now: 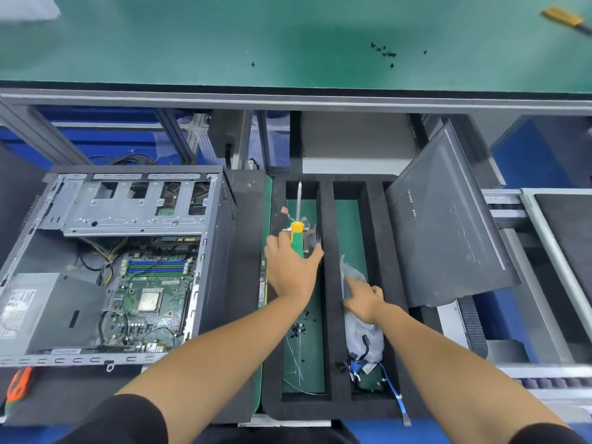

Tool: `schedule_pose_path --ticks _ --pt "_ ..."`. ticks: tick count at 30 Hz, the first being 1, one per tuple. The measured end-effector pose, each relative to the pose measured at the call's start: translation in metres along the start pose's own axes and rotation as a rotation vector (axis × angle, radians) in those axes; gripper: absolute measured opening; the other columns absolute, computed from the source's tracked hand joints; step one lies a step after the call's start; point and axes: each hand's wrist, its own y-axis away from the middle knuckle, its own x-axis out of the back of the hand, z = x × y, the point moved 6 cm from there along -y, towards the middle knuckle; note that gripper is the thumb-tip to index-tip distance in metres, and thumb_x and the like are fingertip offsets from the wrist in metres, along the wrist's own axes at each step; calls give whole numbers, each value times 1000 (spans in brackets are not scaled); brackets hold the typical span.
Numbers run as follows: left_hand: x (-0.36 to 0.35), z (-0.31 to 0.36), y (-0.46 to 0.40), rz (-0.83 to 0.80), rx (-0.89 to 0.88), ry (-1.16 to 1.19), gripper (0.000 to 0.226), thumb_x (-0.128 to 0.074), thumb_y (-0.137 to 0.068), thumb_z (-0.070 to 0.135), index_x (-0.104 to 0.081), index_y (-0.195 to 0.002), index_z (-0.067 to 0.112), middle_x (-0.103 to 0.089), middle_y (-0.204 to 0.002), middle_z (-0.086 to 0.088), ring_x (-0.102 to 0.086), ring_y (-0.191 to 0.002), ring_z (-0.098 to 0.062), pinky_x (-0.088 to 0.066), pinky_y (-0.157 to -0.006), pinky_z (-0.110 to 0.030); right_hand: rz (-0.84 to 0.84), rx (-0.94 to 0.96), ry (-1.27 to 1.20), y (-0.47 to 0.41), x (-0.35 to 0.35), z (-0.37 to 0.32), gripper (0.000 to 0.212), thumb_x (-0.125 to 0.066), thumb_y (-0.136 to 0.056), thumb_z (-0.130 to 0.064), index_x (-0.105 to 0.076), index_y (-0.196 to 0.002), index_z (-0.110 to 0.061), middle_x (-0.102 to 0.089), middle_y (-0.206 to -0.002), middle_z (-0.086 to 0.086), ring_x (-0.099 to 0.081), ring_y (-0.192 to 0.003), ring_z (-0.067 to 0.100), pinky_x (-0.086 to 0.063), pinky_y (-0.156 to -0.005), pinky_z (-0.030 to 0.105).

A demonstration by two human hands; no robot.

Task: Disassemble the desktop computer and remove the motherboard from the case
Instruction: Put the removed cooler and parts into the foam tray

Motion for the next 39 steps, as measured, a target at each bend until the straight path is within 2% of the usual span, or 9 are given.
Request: schedule_pose_path --ticks 2,6,13,18,22,29,33,36,39 --pt "-8 18 -5 -27 -35 54 48 -65 -73 68 -38 -92 32 -31 -94 11 -35 -87 -7 -24 -47 -20 -48 4 73 2 -7 3 55 -48 -98 -27 -33 -151 -24 -42 -153 2 -33 -145 25 -24 -112 43" --pt "-28 39 -6 -85 -38 92 48 -70 -74 64 -40 -92 31 -34 -96 10 -39 -92 -9 -29 -49 -23 -58 11 183 0 -7 3 48 -46 -100 -30 -41 -147 -18 -37 -156 4 -36 -143 27 -28 -112 43" --pt "-16 10 -1 102 42 11 48 -72 -75 58 -41 -94 27 -32 -96 9 -41 -90 -14 -37 -46 -25 -89 25 141 -3 -1 6 45 -43 -103 -25 -46 -147 -15 -40 -153 9 -45 -132 34 -37 -109 43" --pt "-17 -34 8 -116 91 -83 49 -72 -70 60 -43 -90 26 -37 -94 9 -43 -90 -13 -27 -49 -26 -71 15 36 -1 2 5 51 -47 -100 -20 -37 -150 -19 -36 -152 11 -40 -134 35 -33 -111 45" --pt "-20 -60 35 -342 31 -173 52 -72 -65 63 -33 -79 32 -38 -88 12 -45 -74 -7 -29 -48 -26 -49 16 -35 -1 6 5 54 -50 -96 -14 -36 -148 -18 -34 -148 12 -37 -132 35 -35 -110 45" --pt "-19 -77 62 -546 -140 -276 49 -68 -58 59 -29 -80 37 -34 -90 14 -46 -78 -10 -29 -48 -25 -10 32 -68 0 11 -1 57 -50 -91 -8 -34 -145 -15 -32 -139 11 -31 -130 31 -35 -109 44" --pt "-20 -74 51 -544 -98 -259 53 -72 -59 60 -31 -83 35 -38 -89 13 -49 -80 -12 -29 -50 -28 38 55 -121 0 14 -7 67 -52 -90 -7 -27 -151 -17 -33 -139 11 -32 -129 33 -34 -109 44" --pt "-23 -58 29 -482 -154 -245 54 -78 -64 55 -33 -84 33 -40 -88 13 -49 -80 -13 -28 -50 -29 99 79 -135 -2 17 -14 73 -54 -88 -3 -24 -153 -16 -33 -138 11 -34 -126 33 -36 -106 44" --pt "-27 -36 -7 -415 -180 -233 54 -81 -66 49 -36 -89 31 -45 -92 11 -50 -83 -15 -35 -55 -31 103 90 -157 -3 18 -18 79 -54 -86 1 -20 -155 -15 -31 -142 11 -33 -130 33 -35 -107 43"
